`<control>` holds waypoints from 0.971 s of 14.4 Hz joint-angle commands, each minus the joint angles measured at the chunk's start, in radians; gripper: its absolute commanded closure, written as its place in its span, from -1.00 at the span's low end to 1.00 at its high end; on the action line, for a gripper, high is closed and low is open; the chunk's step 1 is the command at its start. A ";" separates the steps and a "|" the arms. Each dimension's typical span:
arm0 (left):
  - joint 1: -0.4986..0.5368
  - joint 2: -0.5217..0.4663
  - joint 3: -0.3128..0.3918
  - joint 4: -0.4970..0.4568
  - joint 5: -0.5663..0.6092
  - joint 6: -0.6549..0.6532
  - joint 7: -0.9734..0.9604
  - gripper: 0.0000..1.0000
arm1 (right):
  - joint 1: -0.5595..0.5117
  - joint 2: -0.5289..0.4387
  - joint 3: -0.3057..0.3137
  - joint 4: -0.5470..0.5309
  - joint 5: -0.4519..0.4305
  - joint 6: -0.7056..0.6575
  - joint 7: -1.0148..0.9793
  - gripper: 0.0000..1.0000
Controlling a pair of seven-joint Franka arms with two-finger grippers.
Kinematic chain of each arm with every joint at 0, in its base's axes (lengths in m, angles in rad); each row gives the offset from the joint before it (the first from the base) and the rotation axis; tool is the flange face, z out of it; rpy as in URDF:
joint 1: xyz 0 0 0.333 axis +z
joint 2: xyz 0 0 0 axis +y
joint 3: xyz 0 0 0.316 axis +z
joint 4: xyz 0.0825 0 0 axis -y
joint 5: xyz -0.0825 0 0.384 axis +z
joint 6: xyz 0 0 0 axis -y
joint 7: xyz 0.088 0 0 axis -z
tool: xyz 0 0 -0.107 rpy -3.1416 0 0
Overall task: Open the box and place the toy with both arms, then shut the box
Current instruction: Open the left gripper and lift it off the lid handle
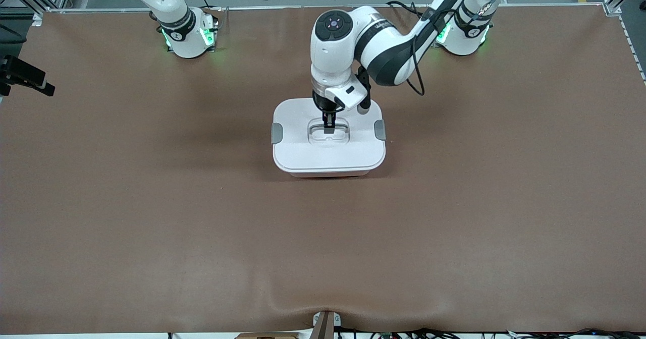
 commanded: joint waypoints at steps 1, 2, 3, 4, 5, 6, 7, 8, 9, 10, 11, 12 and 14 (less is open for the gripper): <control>0.024 -0.017 -0.001 0.058 -0.007 -0.078 0.010 -1.00 | -0.008 0.000 0.008 0.009 0.011 -0.011 -0.001 -1.00; 0.034 -0.019 -0.004 0.078 -0.008 -0.110 0.047 -1.00 | -0.007 0.000 0.008 0.007 0.013 -0.011 -0.001 -1.00; 0.039 -0.022 -0.004 0.089 -0.013 -0.141 0.088 -1.00 | -0.005 0.001 0.009 0.006 0.013 -0.011 -0.001 -1.00; 0.039 -0.023 -0.001 0.101 -0.019 -0.167 0.125 -1.00 | -0.005 0.001 0.009 0.005 0.013 -0.011 -0.001 -1.00; 0.050 -0.025 0.004 0.115 -0.019 -0.184 0.163 -1.00 | -0.005 0.001 0.009 0.005 0.013 -0.011 -0.001 -1.00; 0.073 -0.025 0.002 0.129 -0.019 -0.195 0.202 -1.00 | -0.007 0.001 0.009 0.005 0.013 -0.011 -0.001 -1.00; 0.088 -0.025 0.002 0.140 -0.019 -0.201 0.239 -1.00 | -0.007 0.001 0.009 0.005 0.013 -0.011 -0.001 -1.00; 0.106 -0.025 0.001 0.146 -0.019 -0.201 0.272 -1.00 | -0.007 0.001 0.009 0.005 0.013 -0.011 -0.001 -1.00; 0.122 -0.025 0.001 0.148 -0.017 -0.201 0.315 -1.00 | -0.007 0.001 0.009 0.005 0.013 -0.011 -0.001 -1.00; 0.137 -0.028 0.004 0.154 -0.017 -0.203 0.363 -1.00 | -0.007 0.001 0.009 0.005 0.014 -0.011 -0.002 -1.00; 0.159 -0.037 0.005 0.154 -0.019 -0.203 0.409 -1.00 | -0.005 0.001 0.009 0.002 0.013 -0.011 -0.001 -1.00; 0.183 -0.038 0.004 0.154 -0.017 -0.210 0.453 -1.00 | -0.005 0.001 0.009 0.002 0.013 -0.011 -0.002 -1.00; 0.214 -0.040 0.005 0.154 -0.017 -0.214 0.538 -1.00 | -0.004 0.003 0.011 0.002 0.014 -0.011 -0.001 -1.00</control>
